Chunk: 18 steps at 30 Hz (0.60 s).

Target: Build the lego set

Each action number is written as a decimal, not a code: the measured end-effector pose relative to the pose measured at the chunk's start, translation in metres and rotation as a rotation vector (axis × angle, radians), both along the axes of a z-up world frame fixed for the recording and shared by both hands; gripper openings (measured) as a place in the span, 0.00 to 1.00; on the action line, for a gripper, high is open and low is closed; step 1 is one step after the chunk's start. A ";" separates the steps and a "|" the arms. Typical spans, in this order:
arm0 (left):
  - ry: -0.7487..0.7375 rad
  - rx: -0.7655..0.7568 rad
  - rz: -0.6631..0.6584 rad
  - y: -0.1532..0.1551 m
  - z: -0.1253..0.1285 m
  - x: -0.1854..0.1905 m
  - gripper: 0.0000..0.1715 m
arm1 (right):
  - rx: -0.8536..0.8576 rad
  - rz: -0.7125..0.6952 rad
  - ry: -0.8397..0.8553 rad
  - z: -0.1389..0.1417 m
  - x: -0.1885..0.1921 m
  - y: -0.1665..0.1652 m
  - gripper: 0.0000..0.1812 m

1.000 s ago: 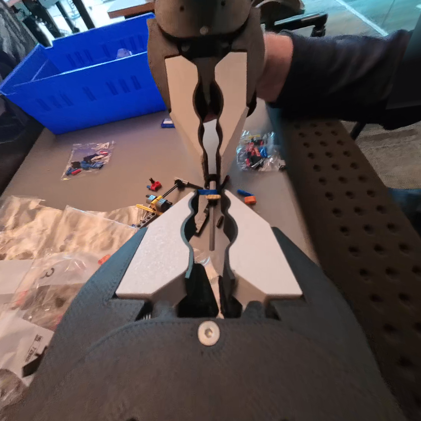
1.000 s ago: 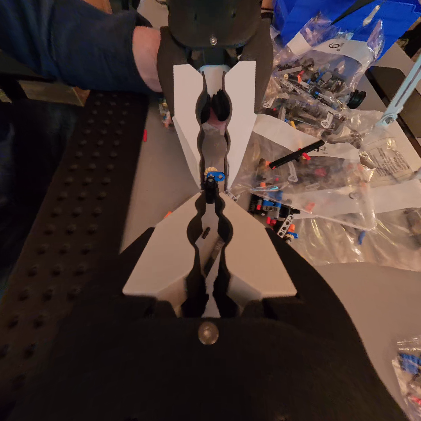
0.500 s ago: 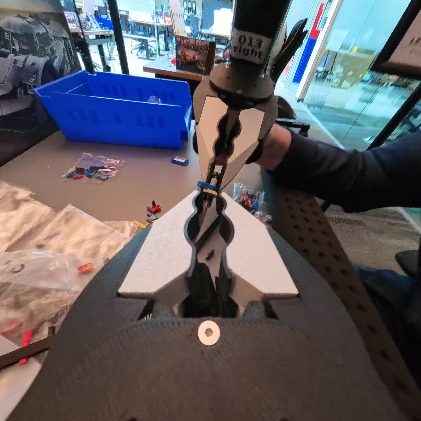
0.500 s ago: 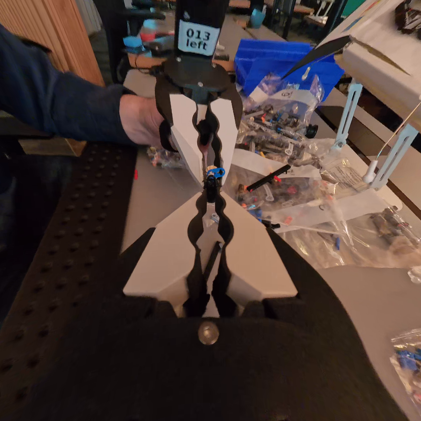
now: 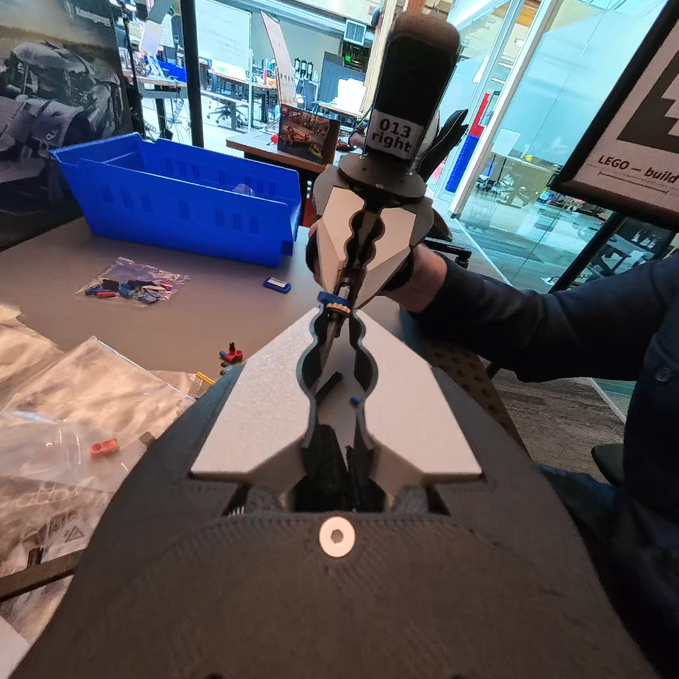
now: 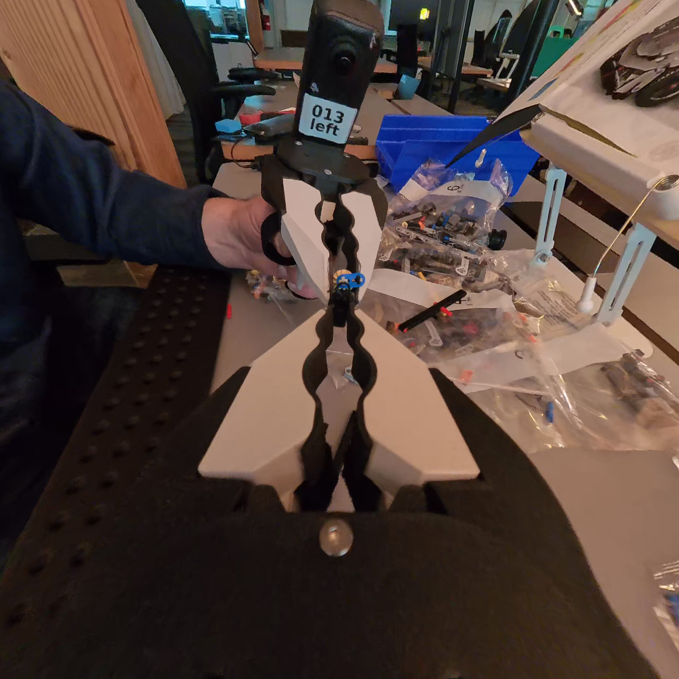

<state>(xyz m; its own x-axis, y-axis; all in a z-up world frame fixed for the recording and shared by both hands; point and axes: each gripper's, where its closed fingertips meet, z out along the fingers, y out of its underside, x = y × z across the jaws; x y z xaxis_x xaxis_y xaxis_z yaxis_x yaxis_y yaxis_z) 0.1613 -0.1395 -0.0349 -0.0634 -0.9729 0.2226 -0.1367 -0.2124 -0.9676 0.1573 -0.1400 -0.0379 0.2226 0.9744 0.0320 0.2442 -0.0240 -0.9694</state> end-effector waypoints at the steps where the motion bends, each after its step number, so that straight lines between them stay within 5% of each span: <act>1: 0.000 0.010 -0.007 -0.002 0.001 0.000 0.06 | 0.003 0.007 0.003 0.001 0.000 -0.001 0.03; 9: 0.102 0.154 0.037 0.009 -0.009 -0.007 0.16 | 0.109 -0.017 -0.154 -0.016 0.001 -0.001 0.03; 18: 0.163 0.230 -0.033 -0.003 -0.026 0.000 0.09 | 0.193 -0.023 -0.226 -0.022 -0.003 -0.003 0.03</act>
<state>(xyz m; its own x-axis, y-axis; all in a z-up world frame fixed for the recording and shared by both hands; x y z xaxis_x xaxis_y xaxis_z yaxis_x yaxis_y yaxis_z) 0.1609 -0.1429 -0.0610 -0.0772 -0.9970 0.0061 -0.2979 0.0172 -0.9544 0.1543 -0.1426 -0.0598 0.2106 0.9403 0.2673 0.4556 0.1475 -0.8779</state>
